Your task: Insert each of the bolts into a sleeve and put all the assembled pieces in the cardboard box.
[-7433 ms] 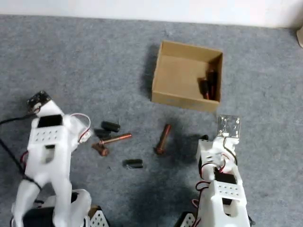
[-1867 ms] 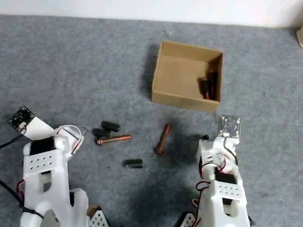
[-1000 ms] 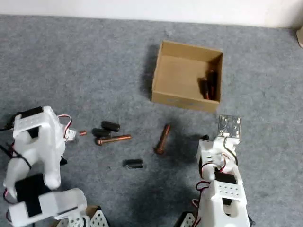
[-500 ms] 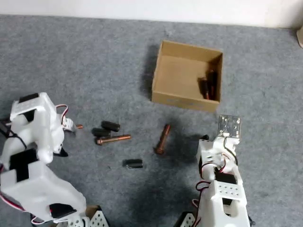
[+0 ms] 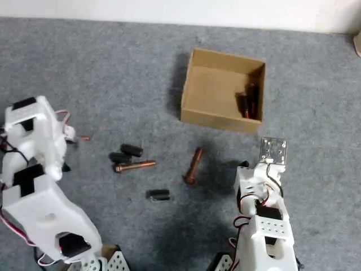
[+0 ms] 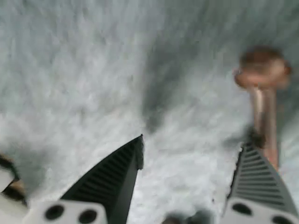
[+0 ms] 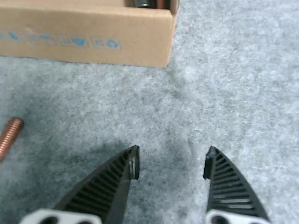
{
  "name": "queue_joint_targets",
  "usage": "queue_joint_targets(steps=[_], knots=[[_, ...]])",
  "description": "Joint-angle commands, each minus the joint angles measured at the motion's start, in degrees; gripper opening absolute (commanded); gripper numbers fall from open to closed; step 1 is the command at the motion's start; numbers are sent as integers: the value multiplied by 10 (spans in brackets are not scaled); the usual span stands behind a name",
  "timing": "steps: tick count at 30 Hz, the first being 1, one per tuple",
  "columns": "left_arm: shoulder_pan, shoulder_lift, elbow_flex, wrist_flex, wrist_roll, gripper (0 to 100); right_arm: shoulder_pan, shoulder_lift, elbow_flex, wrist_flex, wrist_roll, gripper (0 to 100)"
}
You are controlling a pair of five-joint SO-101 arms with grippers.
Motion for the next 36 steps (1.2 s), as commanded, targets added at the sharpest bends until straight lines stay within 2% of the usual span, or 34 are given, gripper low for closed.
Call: queue_joint_targets(steps=[1, 9, 14, 17, 20, 25, 30, 36], knots=[[-14, -3, -34, -1, 6, 305, 7, -5, 37, -14, -1, 214], [35, -3, -36, -4, 5, 305, 7, -5, 37, -14, -1, 214], [77, -3, -111, 21, 3, 305, 7, -5, 37, -14, -1, 214], [87, -2, -173, 48, -25, 305, 7, -5, 37, -14, -1, 214], [80, 2, -218, 51, -32, 305, 7, -5, 37, -14, -1, 214], [58, 30, -227, 51, -32, 305, 7, -5, 37, -14, -1, 214], [44, 130, -260, 38, -32, 305, 7, -5, 37, -14, -1, 214], [7, 253, -363, 40, -31, 305, 7, -5, 37, -14, -1, 214]])
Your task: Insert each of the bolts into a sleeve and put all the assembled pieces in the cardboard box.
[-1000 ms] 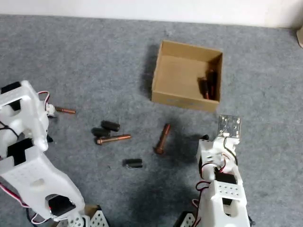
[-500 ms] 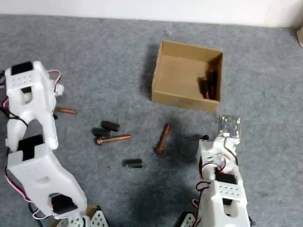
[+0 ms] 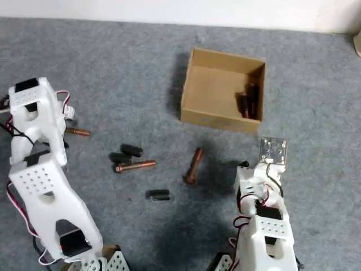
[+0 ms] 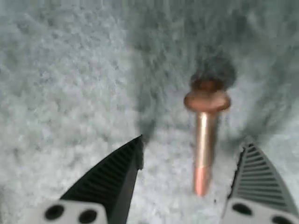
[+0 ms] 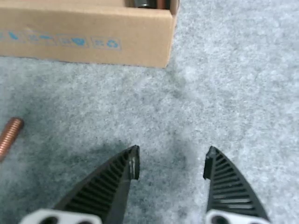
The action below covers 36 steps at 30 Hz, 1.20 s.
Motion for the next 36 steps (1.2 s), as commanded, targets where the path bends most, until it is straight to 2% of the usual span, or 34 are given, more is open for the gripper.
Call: queue_joint_targets(steps=[1, 7, 13, 15, 18, 20, 24, 26, 30, 36], knots=[[-34, 54, -69, -6, -3, 305, 7, -5, 37, -14, -1, 214], [-72, 124, -127, -6, -4, 305, 7, -5, 37, -14, -1, 214], [-73, 137, -129, 25, -5, 298, 7, -5, 37, -14, -1, 214], [-73, 135, -129, 34, -19, 228, 7, -5, 37, -14, -1, 214], [-74, 135, -129, 39, -31, 5, 7, -5, 37, -14, -1, 214], [-73, 135, -129, 45, -33, 34, 7, -5, 37, -14, -1, 214], [-64, 132, -131, 56, -41, 5, 7, -5, 37, -14, -1, 214], [-58, 132, -153, 63, -86, 4, 7, -5, 37, -14, -1, 214], [-48, 133, -233, 133, -174, 4, 7, -5, 37, -14, -1, 214], [-33, 133, -347, 164, -396, 4, 7, -5, 37, -14, -1, 214]])
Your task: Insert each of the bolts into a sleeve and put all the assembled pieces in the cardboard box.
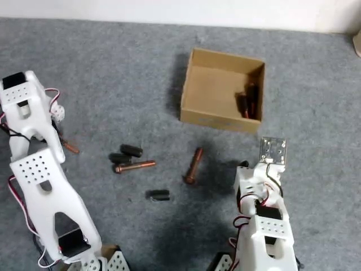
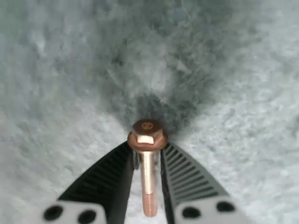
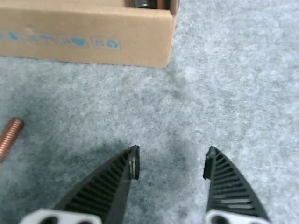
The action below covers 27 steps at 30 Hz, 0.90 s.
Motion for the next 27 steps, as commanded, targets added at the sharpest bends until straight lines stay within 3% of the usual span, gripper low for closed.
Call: queue_joint_targets(steps=[1, 6, 15, 27], knots=[[14, -11, -68, 15, -149, 4, 7, -5, 37, -14, -1, 214], [52, -15, -127, 17, -298, 4, 7, -5, 37, -14, -1, 214], [139, -193, -128, 17, -302, 4, 7, -5, 37, -14, -1, 214], [308, -596, 109, 17, -302, 5, 7, -5, 37, -14, -1, 214]])
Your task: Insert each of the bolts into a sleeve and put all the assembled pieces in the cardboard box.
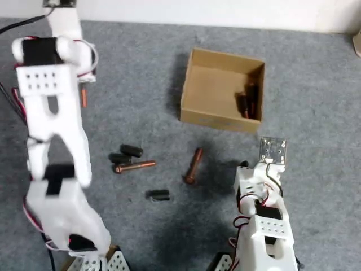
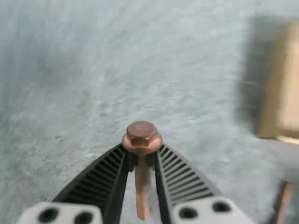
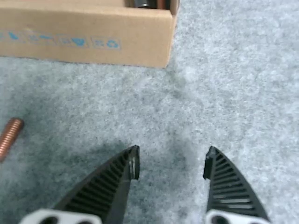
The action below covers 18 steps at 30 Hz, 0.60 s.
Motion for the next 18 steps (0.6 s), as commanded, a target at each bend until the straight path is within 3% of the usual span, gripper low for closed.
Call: queue_joint_targets(steps=[1, 11, 18], knots=[[52, -163, 64, 1, -4, 5, 7, -5, 37, -14, -1, 214], [80, -484, 298, 0, -4, 5, 7, -6, 37, -14, -1, 214], [80, -702, 551, -4, -6, 5, 7, -6, 38, -14, -1, 214]])
